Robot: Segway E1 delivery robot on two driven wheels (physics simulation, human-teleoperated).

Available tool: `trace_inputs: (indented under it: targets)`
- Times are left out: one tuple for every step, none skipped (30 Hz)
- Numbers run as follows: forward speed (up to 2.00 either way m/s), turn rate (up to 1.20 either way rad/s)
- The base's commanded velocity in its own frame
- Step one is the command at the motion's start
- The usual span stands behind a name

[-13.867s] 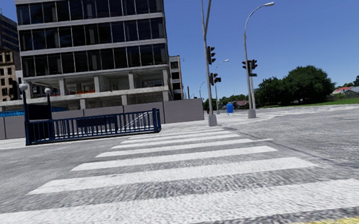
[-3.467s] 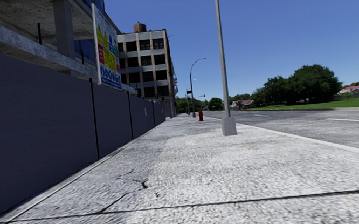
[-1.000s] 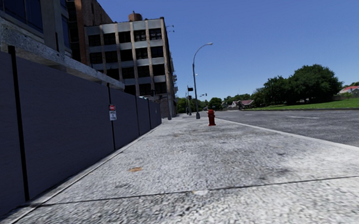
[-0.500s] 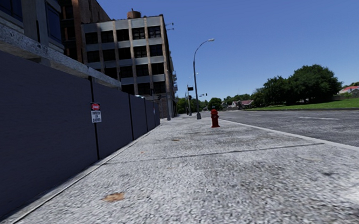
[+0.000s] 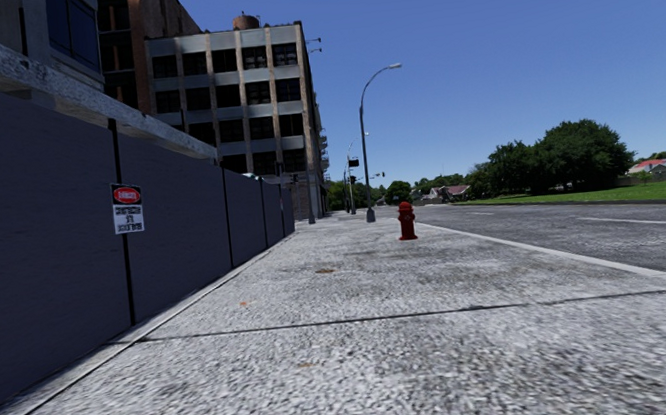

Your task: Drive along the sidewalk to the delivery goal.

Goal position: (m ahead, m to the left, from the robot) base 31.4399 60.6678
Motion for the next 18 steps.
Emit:
trace_inputs:
  targets:
    - [2.0, 0.0]
    - [2.0, 0.0]
    - [2.0, 0.0]
    - [2.0, 0.0]
    - [2.0, 0.0]
    - [2.0, 0.0]
    - [2.0, 0.0]
    - [2.0, 0.0]
    - [2.0, 0.0]
    - [2.0, 0.0]
    - [2.0, 0.0]
    - [2.0, 0.0]
    - [2.0, 0.0]
    - [2.0, 0.0]
    - [2.0, 0.0]
    - [2.0, 0.0]
    - [2.0, 0.0]
    - [2.0, 0.0]
